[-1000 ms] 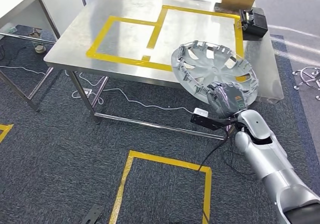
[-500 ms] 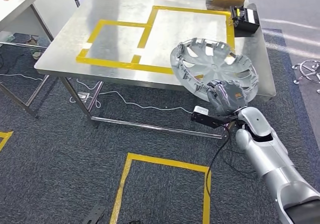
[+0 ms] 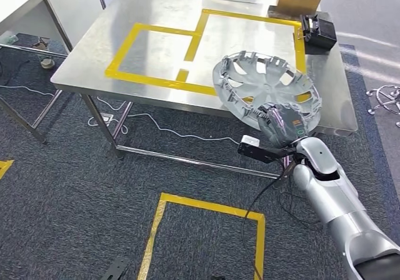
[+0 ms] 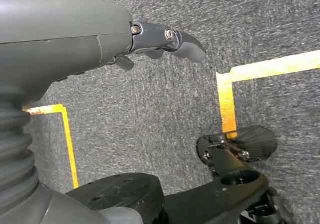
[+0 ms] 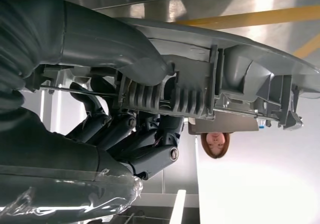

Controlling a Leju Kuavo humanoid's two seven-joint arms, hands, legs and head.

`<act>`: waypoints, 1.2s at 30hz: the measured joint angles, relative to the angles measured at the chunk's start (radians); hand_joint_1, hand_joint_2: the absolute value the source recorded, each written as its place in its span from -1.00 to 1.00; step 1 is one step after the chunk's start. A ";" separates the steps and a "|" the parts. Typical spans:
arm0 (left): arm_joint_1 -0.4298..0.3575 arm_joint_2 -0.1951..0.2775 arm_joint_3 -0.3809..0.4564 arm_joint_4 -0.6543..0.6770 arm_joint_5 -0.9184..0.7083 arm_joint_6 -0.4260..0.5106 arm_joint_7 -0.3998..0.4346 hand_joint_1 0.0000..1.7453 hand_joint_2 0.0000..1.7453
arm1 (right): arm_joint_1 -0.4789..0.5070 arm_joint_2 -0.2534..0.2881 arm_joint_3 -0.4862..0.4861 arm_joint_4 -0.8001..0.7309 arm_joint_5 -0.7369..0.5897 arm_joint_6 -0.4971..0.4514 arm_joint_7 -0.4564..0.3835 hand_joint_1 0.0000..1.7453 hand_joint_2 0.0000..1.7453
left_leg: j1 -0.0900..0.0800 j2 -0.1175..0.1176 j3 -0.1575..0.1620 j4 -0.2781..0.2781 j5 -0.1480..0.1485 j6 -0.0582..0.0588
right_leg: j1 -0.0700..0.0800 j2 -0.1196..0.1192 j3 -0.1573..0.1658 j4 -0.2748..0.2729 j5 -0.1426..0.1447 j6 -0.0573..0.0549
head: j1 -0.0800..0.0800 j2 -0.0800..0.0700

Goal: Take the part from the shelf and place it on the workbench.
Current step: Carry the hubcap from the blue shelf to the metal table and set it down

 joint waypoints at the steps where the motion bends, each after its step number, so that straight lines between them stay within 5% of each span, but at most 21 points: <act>1: 0.000 0.000 0.000 0.000 0.000 0.000 0.000 -1.00 1.00 | 0.000 0.000 0.000 0.000 0.000 0.000 0.001 1.00 1.00 | 0.000 0.000 0.007 0.000 -0.005 -0.004 | 0.000 -0.001 0.032 -0.072 0.039 -0.001 | 0.000 0.000; 3: -0.002 0.000 0.000 0.000 0.001 0.000 0.000 -1.00 1.00 | -0.002 0.000 -0.001 0.000 0.000 0.000 0.001 1.00 1.00 | -0.003 0.000 0.012 0.002 -0.012 -0.014 | 0.002 -0.002 0.082 -0.177 0.073 -0.004 | -0.002 0.000; 8: -0.004 0.001 0.000 0.000 0.001 0.000 -0.002 -1.00 1.00 | -0.003 0.000 -0.001 -0.001 0.000 0.000 0.002 1.00 1.00 | -0.005 0.002 0.000 0.023 -0.032 -0.039 | 0.001 -0.001 0.098 -0.204 0.065 -0.029 | -0.007 0.000; 11: -0.002 0.001 0.000 0.000 0.001 0.000 -0.003 -1.00 1.00 | 0.000 -0.001 -0.001 0.000 -0.001 0.000 0.002 1.00 1.00 | -0.003 0.006 -0.090 0.197 -0.110 -0.051 | -0.002 -0.002 0.102 -0.207 0.061 -0.040 | -0.012 0.000; 13: 0.000 0.001 0.000 0.000 0.002 0.000 -0.003 -1.00 1.00 | 0.003 0.000 0.000 0.000 0.000 0.000 0.001 1.00 1.00 | -0.002 0.006 -0.141 0.277 -0.119 -0.053 | -0.002 0.000 0.106 -0.207 0.058 -0.042 | -0.012 0.000; 14: 0.000 0.001 0.000 0.000 0.002 0.000 -0.003 -1.00 1.00 | 0.003 0.000 0.000 0.000 0.000 0.000 0.001 1.00 1.00 | -0.002 0.006 -0.141 0.262 -0.093 -0.051 | -0.002 0.000 0.110 -0.207 0.055 -0.042 | -0.012 0.000; 16: 0.000 0.001 0.000 0.000 0.002 0.000 -0.003 -1.00 1.00 | 0.004 0.000 0.000 0.000 0.000 0.000 0.001 1.00 1.00 | -0.002 0.007 -0.094 0.145 -0.011 -0.046 | -0.002 0.001 0.120 -0.207 0.049 -0.038 | -0.012 0.000; 18: -0.001 0.001 0.000 0.000 0.003 0.000 -0.003 -1.00 1.00 | 0.001 0.000 0.000 0.000 0.000 0.000 0.001 1.00 1.00 | -0.002 0.007 -0.043 0.034 0.029 -0.039 | 0.002 0.003 0.122 -0.204 0.043 -0.029 | -0.012 0.000; 23: 0.001 0.002 0.001 0.000 0.004 0.002 -0.003 -1.00 1.00 | -0.001 0.000 -0.001 -0.001 0.000 0.000 0.001 1.00 1.00 | -0.001 0.004 -0.024 -0.004 0.020 -0.012 | 0.003 0.002 0.114 -0.189 0.023 -0.006 | -0.008 0.000; 26: 0.002 0.002 0.001 0.000 0.004 0.002 -0.003 -1.00 1.00 | 0.001 0.000 0.000 -0.001 -0.001 0.000 -0.002 1.00 1.00 | 0.000 0.002 -0.018 -0.005 0.016 0.000 | 0.003 0.000 0.033 -0.020 -0.059 0.001 | -0.001 0.000; 28: 0.004 0.002 0.001 0.000 0.004 0.002 -0.003 -1.00 1.00 | 0.003 0.000 0.002 -0.001 0.000 0.000 -0.002 1.00 1.00 | 0.000 0.001 -0.013 -0.005 0.011 0.002 | 0.003 0.000 -0.023 0.080 -0.081 0.003 | 0.000 0.000; 30: 0.005 0.003 0.001 0.000 0.004 0.002 -0.003 -1.00 1.00 | 0.004 0.000 0.002 -0.001 -0.001 0.001 0.000 1.00 1.00 | 0.000 0.000 -0.003 -0.004 0.004 0.000 | 0.002 0.000 -0.010 0.029 -0.023 0.003 | 0.000 0.000; 32: 0.005 0.002 0.001 0.000 0.004 0.002 -0.003 -1.00 1.00 | 0.003 0.000 0.002 -0.001 -0.001 0.001 0.001 1.00 1.00 | -0.001 -0.001 0.010 -0.004 -0.005 -0.007 | 0.002 -0.001 0.052 -0.110 0.052 0.002 | 0.000 0.000; 34: 0.003 0.003 0.001 0.000 0.004 0.002 -0.003 -1.00 1.00 | 0.000 0.000 0.002 -0.002 -0.001 0.001 0.000 1.00 1.00 | -0.004 -0.001 0.013 -0.002 -0.010 -0.016 | 0.004 -0.001 0.093 -0.191 0.072 -0.004 | -0.002 0.000; 36: 0.002 0.004 0.001 0.000 0.003 0.002 -0.003 -1.00 1.00 | -0.002 0.000 0.003 -0.003 -0.001 0.001 0.000 1.00 1.00 | -0.005 -0.001 0.012 -0.003 -0.011 -0.025 | 0.005 0.001 0.098 -0.200 0.064 -0.014 | -0.004 0.000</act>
